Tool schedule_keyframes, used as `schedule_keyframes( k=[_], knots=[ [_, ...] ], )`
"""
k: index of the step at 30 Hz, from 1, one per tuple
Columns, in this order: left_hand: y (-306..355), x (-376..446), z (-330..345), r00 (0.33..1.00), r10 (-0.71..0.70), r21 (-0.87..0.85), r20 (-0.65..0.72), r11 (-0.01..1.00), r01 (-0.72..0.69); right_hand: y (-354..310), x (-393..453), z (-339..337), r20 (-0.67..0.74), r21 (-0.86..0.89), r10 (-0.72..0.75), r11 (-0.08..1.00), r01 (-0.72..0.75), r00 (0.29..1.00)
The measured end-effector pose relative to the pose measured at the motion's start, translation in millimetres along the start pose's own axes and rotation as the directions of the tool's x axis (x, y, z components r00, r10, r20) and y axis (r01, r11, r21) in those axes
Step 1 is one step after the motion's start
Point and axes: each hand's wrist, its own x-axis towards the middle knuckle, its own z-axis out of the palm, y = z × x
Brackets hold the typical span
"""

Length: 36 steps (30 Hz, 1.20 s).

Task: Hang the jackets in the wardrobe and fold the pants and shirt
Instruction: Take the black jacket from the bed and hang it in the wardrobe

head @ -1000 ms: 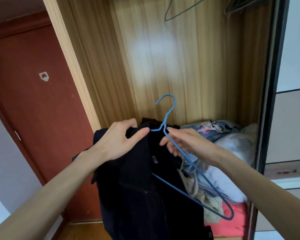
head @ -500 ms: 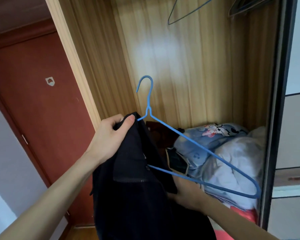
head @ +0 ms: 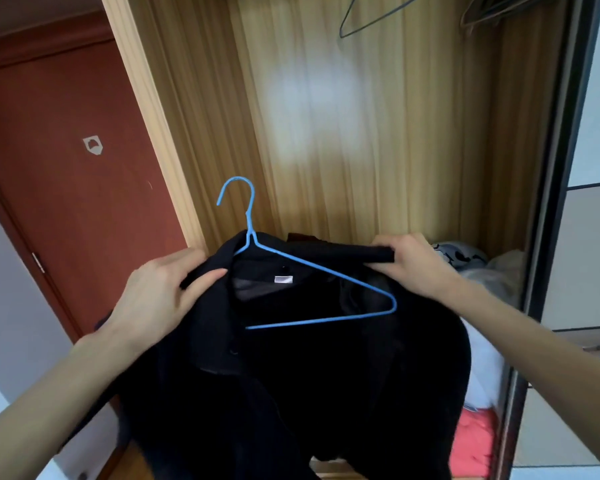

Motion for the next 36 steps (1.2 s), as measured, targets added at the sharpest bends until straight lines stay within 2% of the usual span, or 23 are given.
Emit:
schedule_keyframes(
  k=[2, 4, 8, 10, 12, 14, 16, 18, 20, 23, 27, 30, 31, 33, 34, 35, 36],
  knots=[
    [1.9, -4.4, 2.6, 0.995, 0.049, 0.188, -0.088, 0.982, -0.032, -10.0, 10.1, -18.1, 0.031, -0.070, -0.036, 0.997, 0.038, 0.999],
    [6.8, -3.3, 4.0, 0.990, 0.046, 0.288, -0.130, 0.957, -0.007, -19.9, 16.5, -31.7, 0.020, -0.158, -0.049, 0.986, 0.052, 0.999],
    [12.6, 2.5, 3.3, 0.977, 0.099, 0.392, -0.191, 0.920, -0.016, -26.7, 27.8, -54.5, 0.035, -0.522, -0.145, 0.841, 0.142, 0.989],
    [14.8, 5.8, 1.4, 0.968, 0.124, 0.424, -0.218, 0.905, -0.020, -26.5, 31.4, -63.0, 0.083, -0.623, -0.181, 0.758, 0.193, 0.980],
    [19.8, 10.9, 0.1, 0.963, 0.118, 0.441, -0.241, 0.897, 0.001, -27.0, 32.2, -68.3, 0.104, -0.662, -0.171, 0.724, 0.197, 0.980],
    [28.2, 17.3, 2.4, 0.958, 0.065, 0.418, -0.278, 0.907, 0.059, -28.4, 31.1, -67.6, 0.118, -0.640, -0.149, 0.744, 0.190, 0.982],
    [37.2, 22.8, 6.6, 0.945, -0.008, 0.336, -0.326, 0.934, 0.123, -30.2, 27.2, -63.0, 0.141, -0.545, -0.108, 0.821, 0.168, 0.984],
    [44.1, 25.6, 10.9, 0.930, -0.057, 0.235, -0.363, 0.960, 0.151, -32.7, 21.8, -59.9, 0.154, -0.348, -0.042, 0.933, 0.094, 0.987],
    [49.2, 24.1, 14.1, 0.926, -0.078, 0.164, -0.368, 0.975, 0.147, -33.9, 16.2, -61.2, 0.090, -0.139, 0.000, 0.990, 0.012, 0.996],
    [63.7, 21.7, 20.1, 0.932, -0.071, 0.071, -0.355, 0.992, 0.102, -47.6, 7.9, -65.9, 0.022, 0.061, 0.043, 0.997, -0.044, 0.999],
    [91.7, 27.3, 27.9, 0.937, -0.033, -0.005, -0.347, 0.999, 0.033, -80.8, 2.6, -63.9, 0.120, 0.282, -0.041, 0.959, 0.005, 0.992],
    [95.8, 30.5, 26.3, 0.929, -0.113, -0.135, -0.351, 0.988, 0.069, -83.7, -1.9, -70.5, 0.226, 0.463, -0.098, 0.886, -0.018, 0.969],
    [94.4, 30.4, 25.2, 0.928, -0.139, -0.172, -0.347, 0.982, 0.082, -79.5, -2.9, -71.2, 0.187, 0.431, -0.146, 0.901, 0.052, 0.971],
    [92.8, 30.2, 23.6, 0.923, -0.175, -0.216, -0.343, 0.971, 0.104, -64.3, -3.4, -69.8, 0.053, 0.119, -0.303, 0.948, 0.295, 0.952],
    [93.6, 30.2, 23.4, 0.921, -0.188, -0.229, -0.342, 0.967, 0.112, -57.3, -3.0, -67.4, 0.045, -0.002, -0.358, 0.934, 0.358, 0.933],
    [95.2, 30.5, 23.9, 0.919, -0.196, -0.237, -0.341, 0.964, 0.118, -52.4, -2.5, -64.3, 0.083, -0.047, -0.369, 0.927, 0.373, 0.926],
    [96.8, 30.3, 25.6, 0.921, -0.198, -0.243, -0.337, 0.963, 0.118, -49.8, -2.6, -60.5, 0.136, -0.016, -0.352, 0.934, 0.357, 0.926]
  ],
)
